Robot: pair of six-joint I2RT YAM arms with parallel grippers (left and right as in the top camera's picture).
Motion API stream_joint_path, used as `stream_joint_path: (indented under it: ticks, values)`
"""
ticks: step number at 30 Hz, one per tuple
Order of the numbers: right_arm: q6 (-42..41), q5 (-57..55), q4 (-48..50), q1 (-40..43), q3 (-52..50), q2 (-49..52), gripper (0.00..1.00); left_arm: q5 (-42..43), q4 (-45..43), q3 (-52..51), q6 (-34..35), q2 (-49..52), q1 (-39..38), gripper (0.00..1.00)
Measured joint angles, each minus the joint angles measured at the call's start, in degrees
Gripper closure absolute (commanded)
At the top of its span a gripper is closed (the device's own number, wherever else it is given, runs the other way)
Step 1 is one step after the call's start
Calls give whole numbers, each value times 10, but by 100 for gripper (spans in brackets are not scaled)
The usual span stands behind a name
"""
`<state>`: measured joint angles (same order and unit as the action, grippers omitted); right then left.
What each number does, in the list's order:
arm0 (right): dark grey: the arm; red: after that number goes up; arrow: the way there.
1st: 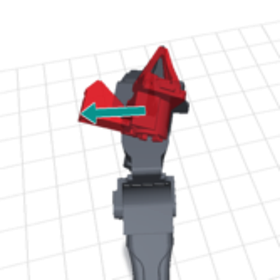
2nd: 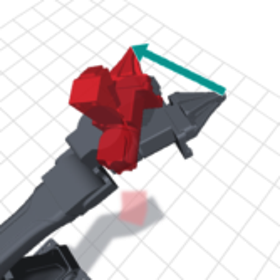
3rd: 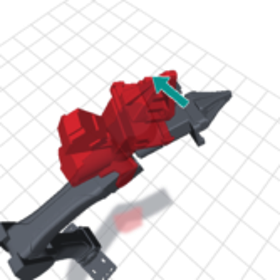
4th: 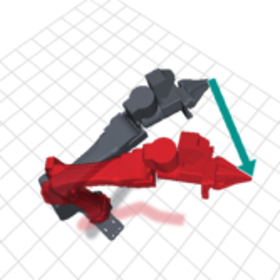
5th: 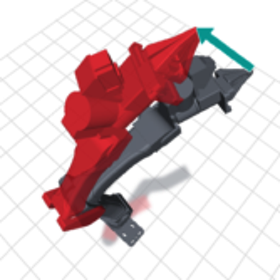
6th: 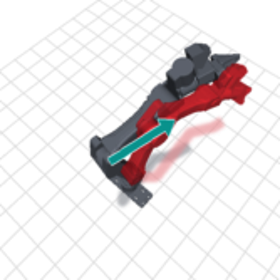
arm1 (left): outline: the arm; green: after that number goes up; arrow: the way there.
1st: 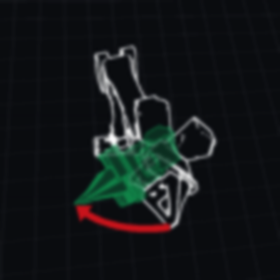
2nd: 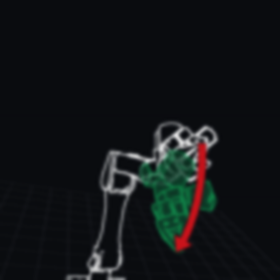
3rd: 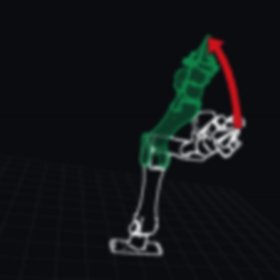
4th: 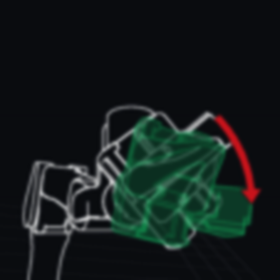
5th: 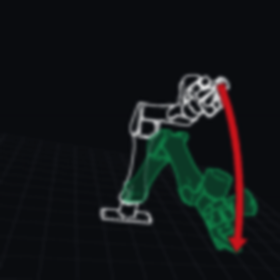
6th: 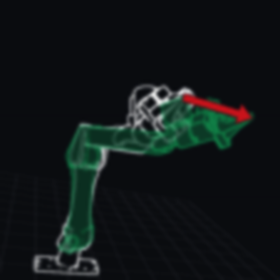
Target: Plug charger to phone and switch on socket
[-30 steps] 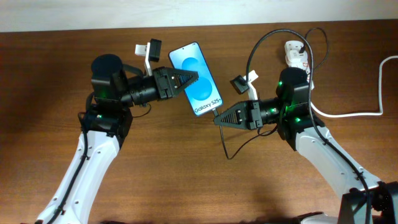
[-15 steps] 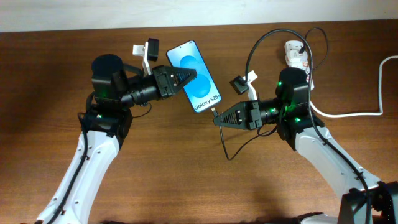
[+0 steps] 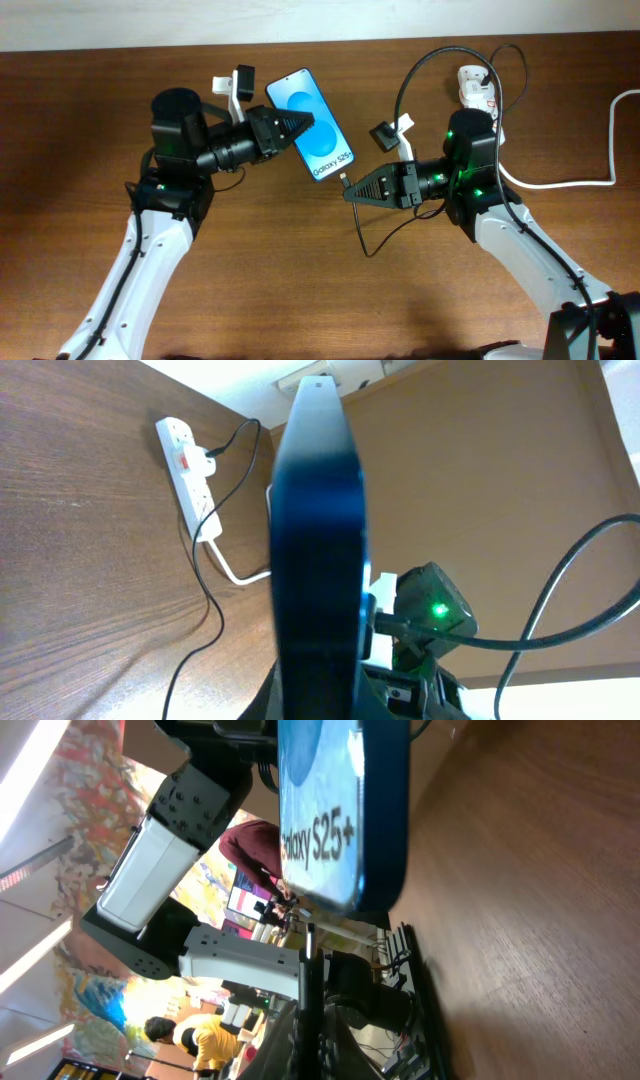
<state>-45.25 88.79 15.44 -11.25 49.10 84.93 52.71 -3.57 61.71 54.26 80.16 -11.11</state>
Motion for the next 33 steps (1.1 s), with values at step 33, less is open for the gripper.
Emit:
stream_joint_path:
  ticks: [33]
  values:
    - [-26, 0, 0, 0, 0, 0, 96, 9, -29, 0, 0, 0, -14, 100]
